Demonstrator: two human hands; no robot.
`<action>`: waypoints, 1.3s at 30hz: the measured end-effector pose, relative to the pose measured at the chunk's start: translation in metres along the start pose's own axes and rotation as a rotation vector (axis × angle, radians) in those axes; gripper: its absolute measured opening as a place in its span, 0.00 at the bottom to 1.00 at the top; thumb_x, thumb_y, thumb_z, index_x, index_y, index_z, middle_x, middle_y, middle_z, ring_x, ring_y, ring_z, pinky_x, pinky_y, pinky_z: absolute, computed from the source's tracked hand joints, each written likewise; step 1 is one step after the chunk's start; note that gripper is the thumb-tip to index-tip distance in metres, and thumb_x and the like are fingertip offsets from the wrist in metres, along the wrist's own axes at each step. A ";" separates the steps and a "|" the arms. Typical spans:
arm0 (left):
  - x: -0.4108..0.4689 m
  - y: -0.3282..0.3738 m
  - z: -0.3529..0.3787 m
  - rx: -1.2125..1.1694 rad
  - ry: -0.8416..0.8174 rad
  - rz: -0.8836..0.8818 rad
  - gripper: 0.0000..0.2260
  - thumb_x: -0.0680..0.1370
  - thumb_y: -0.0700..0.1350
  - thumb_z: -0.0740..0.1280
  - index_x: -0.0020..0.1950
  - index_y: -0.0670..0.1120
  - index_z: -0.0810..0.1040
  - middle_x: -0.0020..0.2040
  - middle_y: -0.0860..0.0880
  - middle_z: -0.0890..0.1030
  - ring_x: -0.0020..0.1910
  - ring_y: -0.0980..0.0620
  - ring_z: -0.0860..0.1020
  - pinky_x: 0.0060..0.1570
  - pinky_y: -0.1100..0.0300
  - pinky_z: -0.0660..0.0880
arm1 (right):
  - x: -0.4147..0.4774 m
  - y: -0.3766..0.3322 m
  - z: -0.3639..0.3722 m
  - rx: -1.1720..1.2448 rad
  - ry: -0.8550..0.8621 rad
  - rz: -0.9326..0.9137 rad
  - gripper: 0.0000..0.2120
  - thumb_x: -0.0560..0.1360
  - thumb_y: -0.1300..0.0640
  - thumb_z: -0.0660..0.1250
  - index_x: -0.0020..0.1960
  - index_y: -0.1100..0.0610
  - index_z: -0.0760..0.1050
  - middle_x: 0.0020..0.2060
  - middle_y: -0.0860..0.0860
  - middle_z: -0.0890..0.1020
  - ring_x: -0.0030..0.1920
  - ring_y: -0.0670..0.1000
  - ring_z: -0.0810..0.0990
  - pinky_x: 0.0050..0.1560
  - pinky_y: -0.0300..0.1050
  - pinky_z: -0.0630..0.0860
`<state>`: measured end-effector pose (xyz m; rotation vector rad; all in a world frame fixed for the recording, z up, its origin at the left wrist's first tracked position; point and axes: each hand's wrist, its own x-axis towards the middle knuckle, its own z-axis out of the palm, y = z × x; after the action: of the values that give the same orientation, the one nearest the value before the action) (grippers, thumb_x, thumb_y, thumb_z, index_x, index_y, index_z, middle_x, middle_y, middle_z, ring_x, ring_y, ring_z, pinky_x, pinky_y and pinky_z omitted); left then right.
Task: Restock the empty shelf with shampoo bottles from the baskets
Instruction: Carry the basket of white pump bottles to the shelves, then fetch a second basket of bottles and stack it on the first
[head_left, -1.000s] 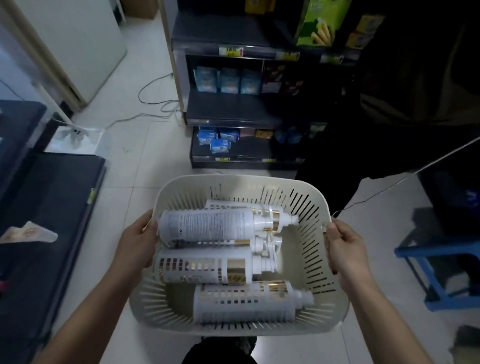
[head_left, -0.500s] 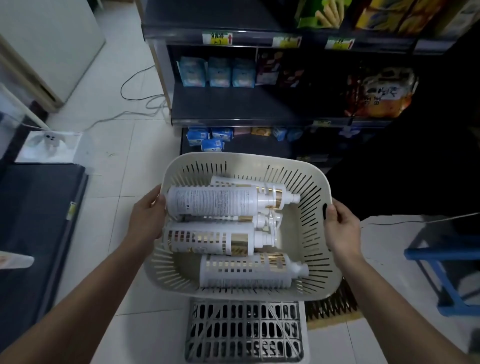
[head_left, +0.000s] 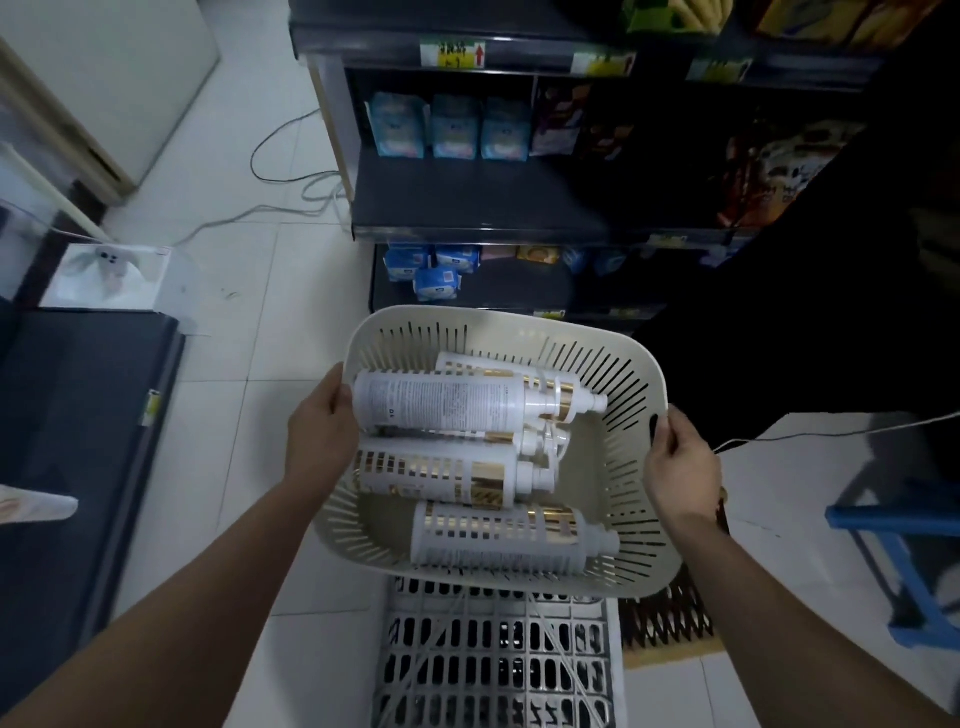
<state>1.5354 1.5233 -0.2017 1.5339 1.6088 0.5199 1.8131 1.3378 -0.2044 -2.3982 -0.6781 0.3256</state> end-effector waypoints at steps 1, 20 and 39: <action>-0.001 0.002 -0.001 0.035 -0.011 0.009 0.18 0.84 0.45 0.53 0.73 0.50 0.69 0.65 0.47 0.77 0.62 0.46 0.76 0.59 0.55 0.72 | 0.000 0.001 0.001 -0.035 -0.005 -0.003 0.12 0.83 0.59 0.55 0.55 0.62 0.76 0.37 0.60 0.80 0.36 0.61 0.79 0.34 0.43 0.67; -0.204 -0.050 -0.130 0.861 -0.059 -0.119 0.18 0.80 0.55 0.59 0.65 0.46 0.69 0.61 0.47 0.75 0.61 0.45 0.73 0.54 0.54 0.70 | -0.118 -0.090 -0.023 -0.640 -0.600 -0.578 0.28 0.80 0.45 0.58 0.77 0.54 0.60 0.75 0.56 0.62 0.75 0.57 0.59 0.71 0.49 0.63; -0.618 -0.163 -0.280 0.733 0.486 -0.819 0.21 0.79 0.55 0.63 0.70 0.48 0.67 0.63 0.48 0.73 0.65 0.47 0.70 0.62 0.53 0.67 | -0.503 -0.204 -0.029 -0.562 -1.020 -1.828 0.27 0.80 0.47 0.60 0.77 0.54 0.60 0.70 0.53 0.69 0.71 0.56 0.66 0.69 0.48 0.66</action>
<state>1.1581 0.9736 0.0045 1.0654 2.8067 -0.2136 1.3235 1.1894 -0.0223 -0.8369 -3.1530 0.4825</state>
